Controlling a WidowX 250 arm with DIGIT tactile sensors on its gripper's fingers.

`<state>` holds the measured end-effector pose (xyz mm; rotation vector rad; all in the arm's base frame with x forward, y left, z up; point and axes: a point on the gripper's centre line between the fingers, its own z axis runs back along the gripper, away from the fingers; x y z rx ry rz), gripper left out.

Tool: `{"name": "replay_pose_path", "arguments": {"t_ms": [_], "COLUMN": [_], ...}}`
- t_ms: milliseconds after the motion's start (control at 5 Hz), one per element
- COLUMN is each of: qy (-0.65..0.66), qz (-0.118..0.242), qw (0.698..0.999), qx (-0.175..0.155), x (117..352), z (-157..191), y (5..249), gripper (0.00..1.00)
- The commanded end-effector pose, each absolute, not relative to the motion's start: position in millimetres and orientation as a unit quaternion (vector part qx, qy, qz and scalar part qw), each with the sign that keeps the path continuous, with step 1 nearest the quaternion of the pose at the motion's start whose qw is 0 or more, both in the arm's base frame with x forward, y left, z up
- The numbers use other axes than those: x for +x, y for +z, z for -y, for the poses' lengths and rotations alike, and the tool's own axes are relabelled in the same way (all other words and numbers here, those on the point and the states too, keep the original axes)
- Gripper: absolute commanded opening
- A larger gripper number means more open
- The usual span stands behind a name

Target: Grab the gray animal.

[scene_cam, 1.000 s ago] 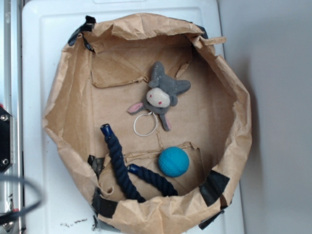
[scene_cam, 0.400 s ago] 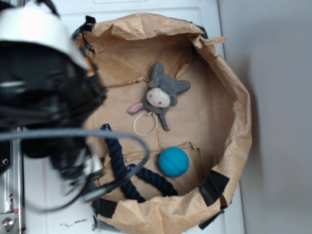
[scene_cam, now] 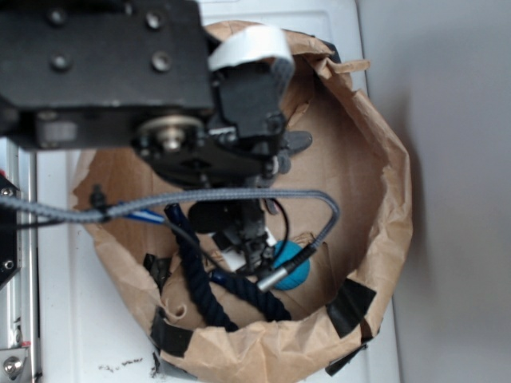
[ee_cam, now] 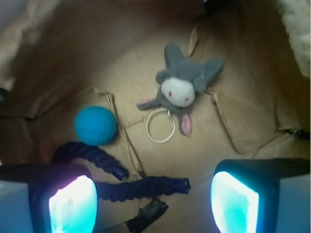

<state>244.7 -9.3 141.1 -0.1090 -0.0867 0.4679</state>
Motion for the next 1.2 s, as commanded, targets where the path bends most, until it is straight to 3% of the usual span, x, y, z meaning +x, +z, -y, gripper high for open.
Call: {"name": "replay_pose_path", "arguments": {"t_ms": [0,400,600,800,1000], "qy": [0.244,0.244,0.262,0.288,0.301], "qz": [0.072,0.072,0.091,0.134,0.148], "qw": [0.965,0.965,0.958,0.945,0.940], "qx": [-0.060,-0.060,-0.076,-0.083,-0.067], "x": [251,251,273,285,291], "z": [2,2,-4,-17,-29], "y": [156,156,132,112,92], "gripper": [1.00,1.00,1.00,1.00,1.00]}}
